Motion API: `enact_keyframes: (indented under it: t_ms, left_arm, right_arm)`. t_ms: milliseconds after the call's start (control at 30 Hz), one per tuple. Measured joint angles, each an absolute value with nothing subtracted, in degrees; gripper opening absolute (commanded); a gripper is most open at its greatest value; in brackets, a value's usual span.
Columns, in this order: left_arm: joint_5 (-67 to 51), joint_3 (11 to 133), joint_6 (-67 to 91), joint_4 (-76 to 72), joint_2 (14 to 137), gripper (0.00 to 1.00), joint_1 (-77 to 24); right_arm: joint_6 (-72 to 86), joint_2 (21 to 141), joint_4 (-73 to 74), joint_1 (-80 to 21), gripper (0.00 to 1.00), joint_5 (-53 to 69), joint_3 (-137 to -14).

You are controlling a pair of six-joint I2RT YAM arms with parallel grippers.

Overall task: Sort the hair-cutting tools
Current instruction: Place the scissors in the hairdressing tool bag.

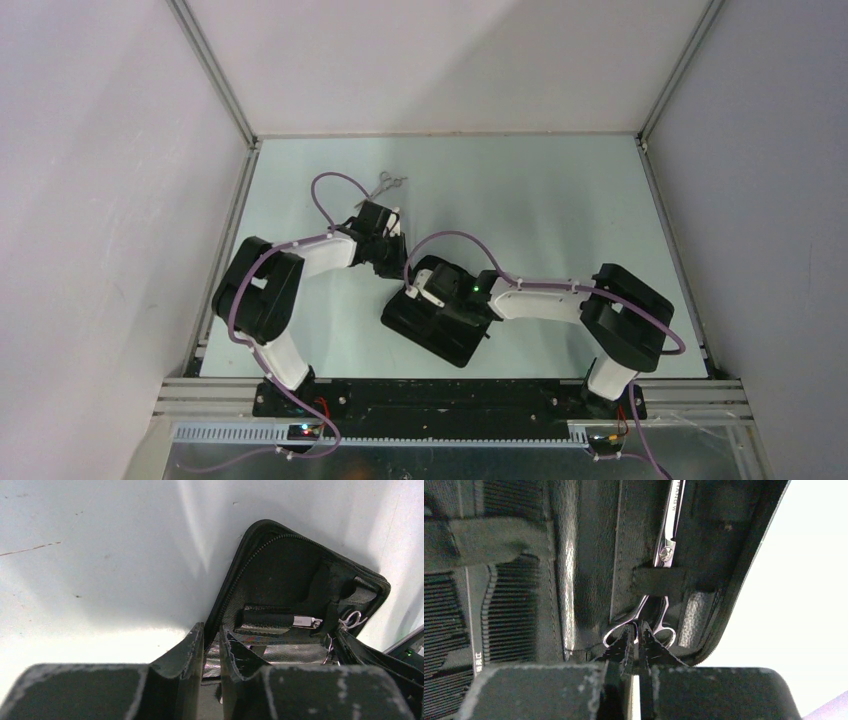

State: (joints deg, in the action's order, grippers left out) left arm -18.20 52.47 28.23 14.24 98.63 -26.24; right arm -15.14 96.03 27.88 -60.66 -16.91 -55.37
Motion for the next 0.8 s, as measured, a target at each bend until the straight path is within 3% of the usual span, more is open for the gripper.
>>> enact_keyframes:
  t_ms: [333,800]
  left_arm:
    - [-18.2,52.2,28.2,14.2,98.4,0.22,-26.2]
    - [-18.0,50.0,28.4,15.9,96.0,0.25,-26.3]
  right_arm:
    - [-19.1,97.0,21.5,-60.7,0.0,-16.5,-55.4]
    - [-14.0,92.7,23.2,-60.6,0.27,-14.4,-55.0]
